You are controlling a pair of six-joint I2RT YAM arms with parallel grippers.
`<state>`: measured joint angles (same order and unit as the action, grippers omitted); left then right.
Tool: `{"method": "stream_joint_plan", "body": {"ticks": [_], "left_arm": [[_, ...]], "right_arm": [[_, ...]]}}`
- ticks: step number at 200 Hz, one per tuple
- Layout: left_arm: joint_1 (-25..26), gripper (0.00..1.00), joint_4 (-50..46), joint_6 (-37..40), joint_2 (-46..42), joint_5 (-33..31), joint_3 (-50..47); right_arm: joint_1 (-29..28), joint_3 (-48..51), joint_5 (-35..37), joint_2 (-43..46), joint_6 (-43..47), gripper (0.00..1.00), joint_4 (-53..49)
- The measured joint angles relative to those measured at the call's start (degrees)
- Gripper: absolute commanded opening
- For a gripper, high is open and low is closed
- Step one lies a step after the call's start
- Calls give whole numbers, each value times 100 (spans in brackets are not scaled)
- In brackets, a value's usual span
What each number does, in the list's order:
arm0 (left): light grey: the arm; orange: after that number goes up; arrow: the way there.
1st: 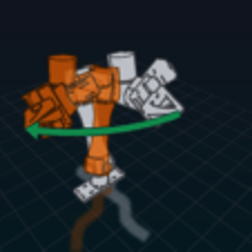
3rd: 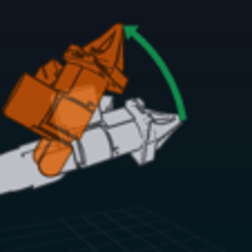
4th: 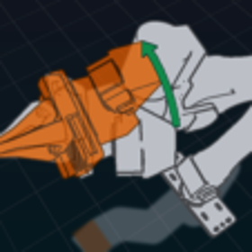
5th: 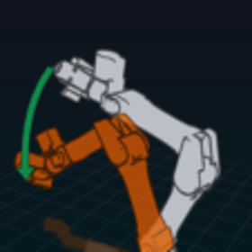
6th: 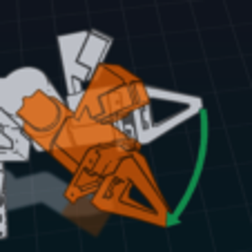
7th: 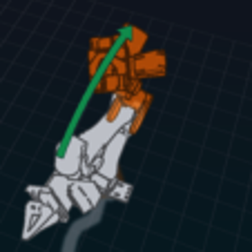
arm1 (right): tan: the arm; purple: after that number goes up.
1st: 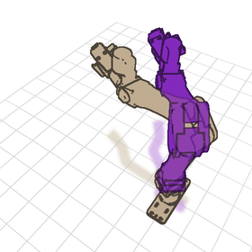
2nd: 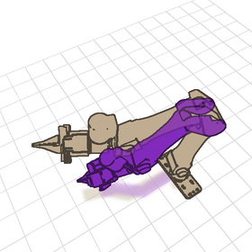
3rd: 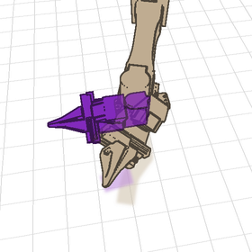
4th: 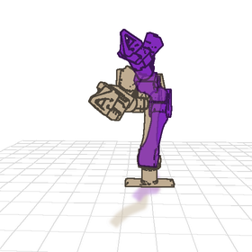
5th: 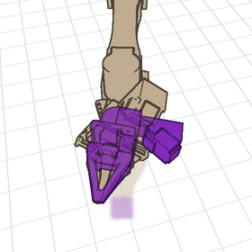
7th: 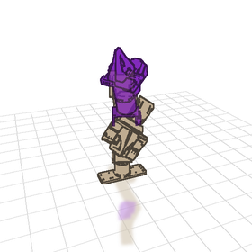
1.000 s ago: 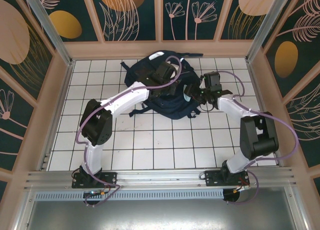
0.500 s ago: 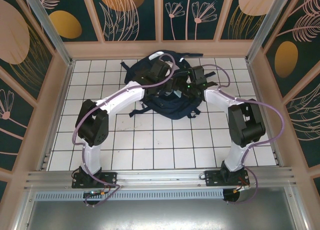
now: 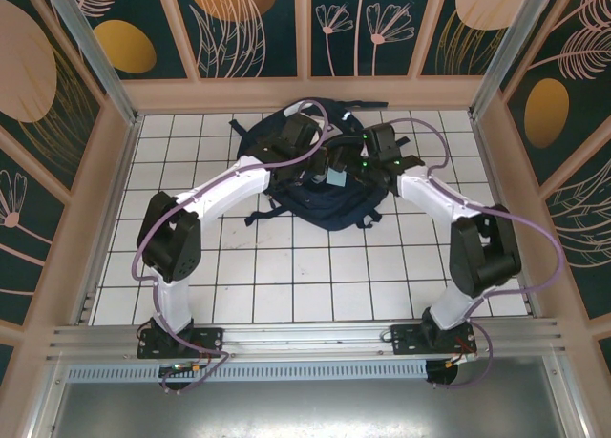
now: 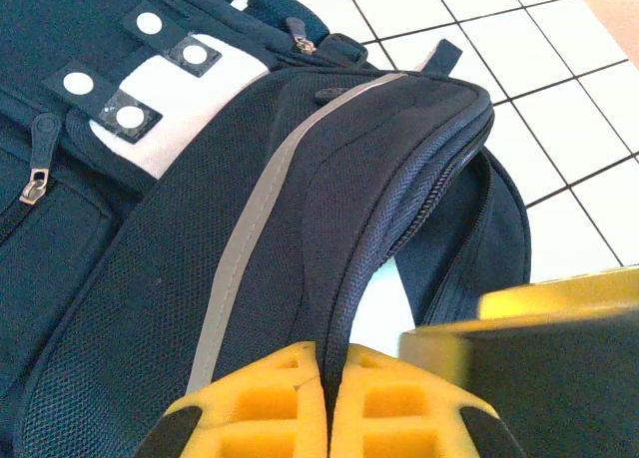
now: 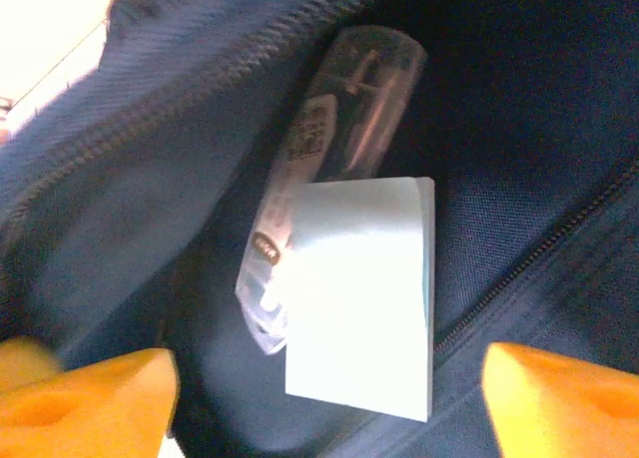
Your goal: Pack the student bag
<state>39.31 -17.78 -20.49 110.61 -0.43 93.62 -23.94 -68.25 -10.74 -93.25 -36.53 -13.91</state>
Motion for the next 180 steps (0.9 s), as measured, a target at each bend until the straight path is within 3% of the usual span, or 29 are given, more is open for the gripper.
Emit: {"method": "stream_joint_plan", "body": {"ticks": [27, 47, 87, 180], "left_arm": [[0, 0, -2, 0, 0, 17, -11], [0, 0, -2, -4, 0, 39, -11], [-2, 0, -2, -52, 0, 101, -11], [-81, 0, 439, -555, -90, 651, -461]], "right_arm": [[92, 350, 26, 402, 85, 31, 142], [166, 555, 24, 352, 118, 16, 236], [170, 616, -72, -214, 105, 9, 474], [-81, 195, -898, -1025, -197, 12, 1534]]}}
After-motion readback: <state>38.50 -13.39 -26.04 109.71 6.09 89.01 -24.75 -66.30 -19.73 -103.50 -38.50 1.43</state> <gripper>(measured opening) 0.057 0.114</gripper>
